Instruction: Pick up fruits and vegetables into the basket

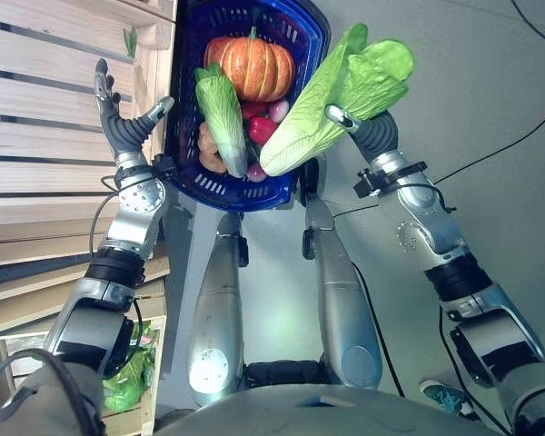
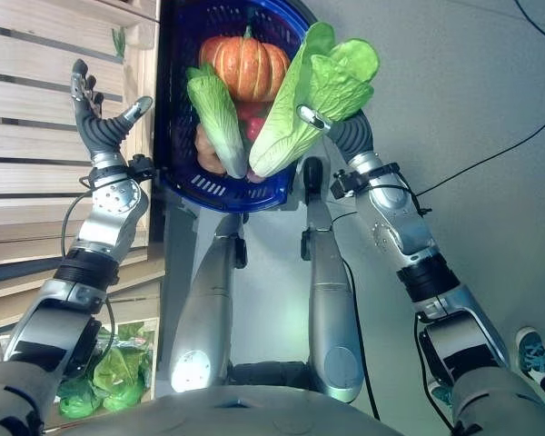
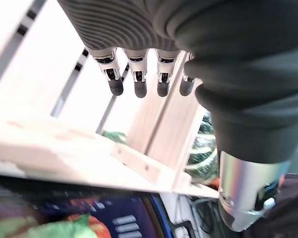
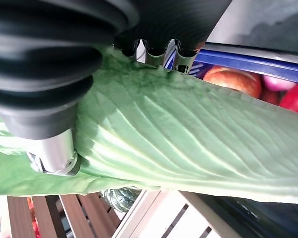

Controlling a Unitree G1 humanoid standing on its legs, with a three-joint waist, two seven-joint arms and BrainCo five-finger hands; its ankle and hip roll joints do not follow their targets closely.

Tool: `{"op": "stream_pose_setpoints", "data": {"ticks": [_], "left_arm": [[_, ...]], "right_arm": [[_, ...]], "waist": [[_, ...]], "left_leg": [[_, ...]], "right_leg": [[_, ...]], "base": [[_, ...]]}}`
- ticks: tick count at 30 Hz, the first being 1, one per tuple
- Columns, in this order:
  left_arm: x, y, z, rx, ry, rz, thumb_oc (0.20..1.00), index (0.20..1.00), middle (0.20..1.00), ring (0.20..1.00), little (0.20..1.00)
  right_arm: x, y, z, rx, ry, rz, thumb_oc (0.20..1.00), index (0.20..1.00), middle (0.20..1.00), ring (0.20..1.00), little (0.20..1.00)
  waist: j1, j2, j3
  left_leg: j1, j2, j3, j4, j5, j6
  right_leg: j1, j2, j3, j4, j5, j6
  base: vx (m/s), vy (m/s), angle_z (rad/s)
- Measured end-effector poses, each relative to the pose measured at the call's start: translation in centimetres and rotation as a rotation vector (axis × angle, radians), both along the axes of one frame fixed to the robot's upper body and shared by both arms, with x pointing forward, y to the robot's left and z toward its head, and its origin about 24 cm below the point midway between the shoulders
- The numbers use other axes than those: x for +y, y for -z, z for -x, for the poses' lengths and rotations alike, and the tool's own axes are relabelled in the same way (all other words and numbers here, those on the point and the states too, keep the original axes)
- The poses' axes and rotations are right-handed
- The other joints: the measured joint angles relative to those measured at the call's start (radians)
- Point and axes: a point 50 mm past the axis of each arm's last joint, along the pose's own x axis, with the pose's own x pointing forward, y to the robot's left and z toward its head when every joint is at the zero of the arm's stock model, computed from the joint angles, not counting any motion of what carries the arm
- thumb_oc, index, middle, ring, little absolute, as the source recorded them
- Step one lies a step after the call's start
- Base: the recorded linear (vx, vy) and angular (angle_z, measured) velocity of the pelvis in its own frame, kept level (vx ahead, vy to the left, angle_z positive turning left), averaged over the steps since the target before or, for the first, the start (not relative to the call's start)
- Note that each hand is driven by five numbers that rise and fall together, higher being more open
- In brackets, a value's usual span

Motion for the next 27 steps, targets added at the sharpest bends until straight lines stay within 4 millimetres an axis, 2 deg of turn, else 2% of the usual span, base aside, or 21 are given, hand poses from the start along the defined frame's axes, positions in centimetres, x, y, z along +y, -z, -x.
{"op": "stream_pose_setpoints", "data": {"ticks": [7,15,19,25,27], "left_arm": [[0.0,0.2,-1.4,0.079,-0.025,-0.069,1.0,1.0,1.0,1.0,1.0],[0.6,-0.6,-2.7,0.15,-0.021,-0.151,1.0,1.0,1.0,1.0,1.0],[0.7,-0.3,-2.8,0.169,-0.01,-0.165,1.0,1.0,1.0,1.0,1.0],[0.1,0.0,-2.9,0.187,0.017,-0.198,1.0,1.0,1.0,1.0,1.0],[-0.1,-0.3,-3.1,0.179,0.025,-0.205,1.0,1.0,1.0,1.0,1.0]], "right_arm": [[1.2,-2.7,-2.8,-0.002,0.075,0.093,0.2,0.2,0.2,0.2,0.2],[1.5,-4.2,-5.9,0.088,0.184,0.21,0.2,0.2,0.2,0.2,0.2],[1.6,-3.8,-6.9,0.166,0.218,0.268,0.2,0.2,0.2,0.2,0.2],[0.5,-0.3,-8.0,0.363,0.248,0.31,0.2,0.2,0.2,0.2,0.2],[0.2,0.0,-8.2,0.388,0.244,0.303,0.2,0.2,0.2,0.2,0.2]], "waist": [[0.027,0.0,0.0],[0.074,0.001,0.0],[0.078,0.001,0.0],[0.108,0.002,-0.001],[0.111,0.004,0.0]], "left_leg": [[0.0,0.0,-0.004,0.003,0.002,-0.002],[0.002,-0.004,-0.018,0.027,0.003,-0.002],[-0.007,-0.008,-0.029,0.036,0.005,-0.006],[-0.02,-0.009,-0.043,0.039,0.01,-0.015],[-0.038,-0.014,-0.052,0.048,0.011,-0.014]], "right_leg": [[0.0,-0.001,-0.005,0.007,0.003,-0.004],[0.01,-0.01,-0.029,0.028,0.004,-0.008],[0.009,-0.017,-0.045,0.034,-0.001,-0.005],[0.001,-0.019,-0.058,0.037,-0.003,-0.008],[-0.013,-0.021,-0.061,0.046,-0.003,-0.008]], "base": [[0.0,-0.005,0.01],[0.01,-0.015,0.05],[0.01,-0.007,0.1],[0.02,0.003,0.06],[0.02,0.007,0.06]]}}
